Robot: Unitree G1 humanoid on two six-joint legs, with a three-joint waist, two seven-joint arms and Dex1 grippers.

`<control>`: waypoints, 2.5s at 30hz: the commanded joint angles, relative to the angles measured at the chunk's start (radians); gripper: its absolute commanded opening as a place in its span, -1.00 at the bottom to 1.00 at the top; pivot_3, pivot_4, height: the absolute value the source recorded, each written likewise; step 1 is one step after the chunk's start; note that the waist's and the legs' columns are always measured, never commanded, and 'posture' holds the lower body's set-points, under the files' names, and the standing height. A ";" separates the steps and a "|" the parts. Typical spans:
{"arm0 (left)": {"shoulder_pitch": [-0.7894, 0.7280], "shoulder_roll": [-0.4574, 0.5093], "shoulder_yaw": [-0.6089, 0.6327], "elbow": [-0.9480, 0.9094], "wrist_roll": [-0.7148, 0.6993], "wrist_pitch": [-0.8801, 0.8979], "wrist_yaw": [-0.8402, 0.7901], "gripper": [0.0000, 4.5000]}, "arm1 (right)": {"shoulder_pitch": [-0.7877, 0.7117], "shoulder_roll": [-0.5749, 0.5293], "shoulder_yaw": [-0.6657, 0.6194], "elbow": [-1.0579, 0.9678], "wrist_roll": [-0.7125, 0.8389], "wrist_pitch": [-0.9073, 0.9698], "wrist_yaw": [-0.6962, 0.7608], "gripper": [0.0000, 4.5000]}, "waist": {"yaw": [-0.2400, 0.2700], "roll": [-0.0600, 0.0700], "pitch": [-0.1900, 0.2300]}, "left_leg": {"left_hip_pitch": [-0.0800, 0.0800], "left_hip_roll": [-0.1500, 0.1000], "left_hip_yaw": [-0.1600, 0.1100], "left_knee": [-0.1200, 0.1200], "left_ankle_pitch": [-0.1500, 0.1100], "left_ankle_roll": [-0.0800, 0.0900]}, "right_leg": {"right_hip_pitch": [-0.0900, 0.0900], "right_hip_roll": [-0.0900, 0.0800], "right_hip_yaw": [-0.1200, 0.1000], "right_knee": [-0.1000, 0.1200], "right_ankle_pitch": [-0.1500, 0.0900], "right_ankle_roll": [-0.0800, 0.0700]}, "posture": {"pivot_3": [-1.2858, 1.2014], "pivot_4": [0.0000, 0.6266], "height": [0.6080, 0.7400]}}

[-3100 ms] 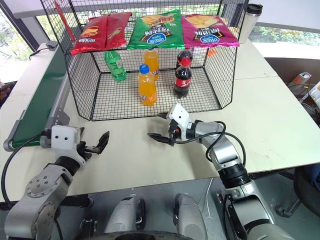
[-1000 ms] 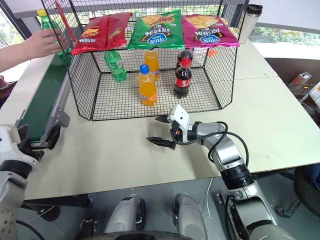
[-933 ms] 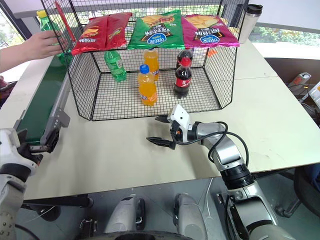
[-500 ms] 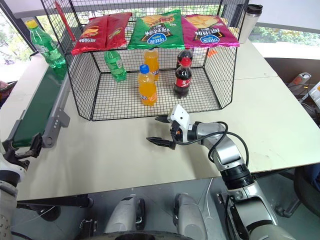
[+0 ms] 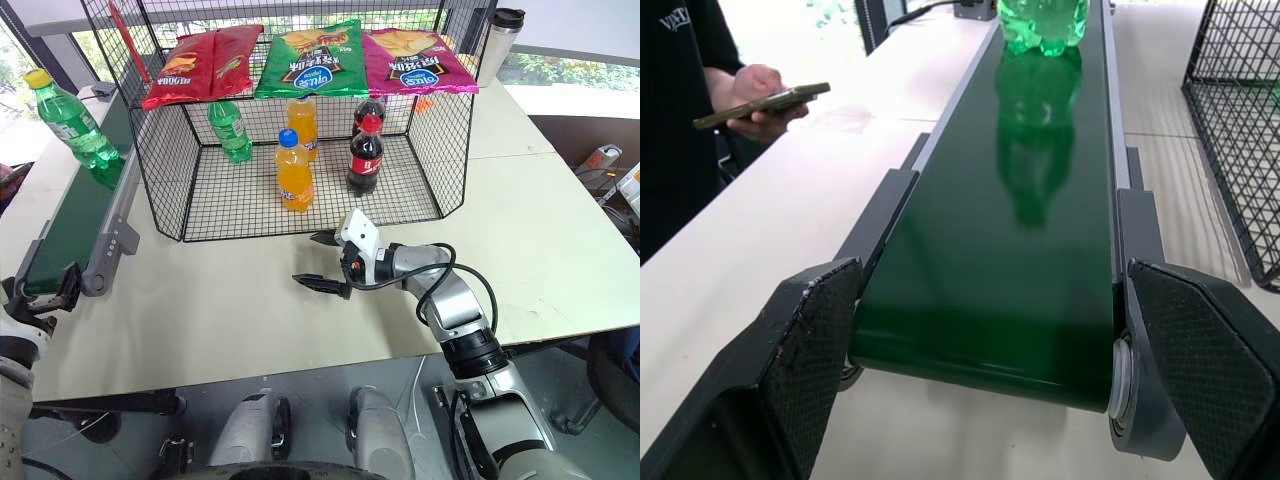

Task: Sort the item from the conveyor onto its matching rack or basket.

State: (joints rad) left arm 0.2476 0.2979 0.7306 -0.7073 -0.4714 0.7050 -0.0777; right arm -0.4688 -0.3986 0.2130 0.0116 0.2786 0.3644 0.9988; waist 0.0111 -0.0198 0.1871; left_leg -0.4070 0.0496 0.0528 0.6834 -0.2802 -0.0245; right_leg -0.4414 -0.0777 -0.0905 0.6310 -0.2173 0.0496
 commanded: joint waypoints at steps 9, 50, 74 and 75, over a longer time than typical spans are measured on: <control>-0.015 0.017 0.016 -0.009 -0.001 -0.027 0.010 0.97 | 0.005 -0.003 -0.011 -0.042 0.022 -0.009 0.011 1.00 | 0.000 0.000 0.000 | 0.000 0.000 0.000 0.000 0.000 0.000 | 0.000 0.000 0.000 0.000 0.000 0.000 | 0.03 -0.52 1.00; -0.164 0.126 0.015 0.065 0.052 -0.058 0.044 0.31 | 0.023 -0.044 -0.035 -0.202 0.207 0.124 0.069 1.00 | 0.001 0.000 0.000 | 0.000 0.000 0.000 0.000 0.000 0.000 | 0.000 0.000 0.000 0.000 0.000 0.000 | 0.03 -0.52 1.00; -0.471 0.333 -0.316 0.000 -0.212 0.108 -0.023 0.31 | -0.034 0.015 -0.049 0.041 0.032 -0.093 -0.088 1.00 | 0.002 -0.001 0.001 | 0.000 0.000 0.001 0.000 0.000 0.000 | 0.000 0.001 0.000 0.000 0.002 0.003 | 0.03 -0.52 1.00; -0.485 0.325 -0.353 0.048 -0.178 0.089 -0.024 0.31 | -0.034 0.017 -0.048 0.052 0.022 -0.098 -0.094 1.00 | 0.002 -0.001 0.001 | 0.000 -0.001 0.001 0.000 0.000 0.000 | 0.000 0.001 0.000 0.000 0.002 0.003 | 0.03 -0.52 1.00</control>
State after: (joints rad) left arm -0.2168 0.6225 0.4048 -0.6927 -0.7099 0.8520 -0.0969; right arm -0.4837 -0.3825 0.1764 0.0612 0.3182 0.3004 0.9158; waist 0.0127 -0.0210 0.1878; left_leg -0.4072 0.0490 0.0537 0.6833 -0.2800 -0.0248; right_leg -0.4412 -0.0769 -0.0900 0.6308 -0.2155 0.0525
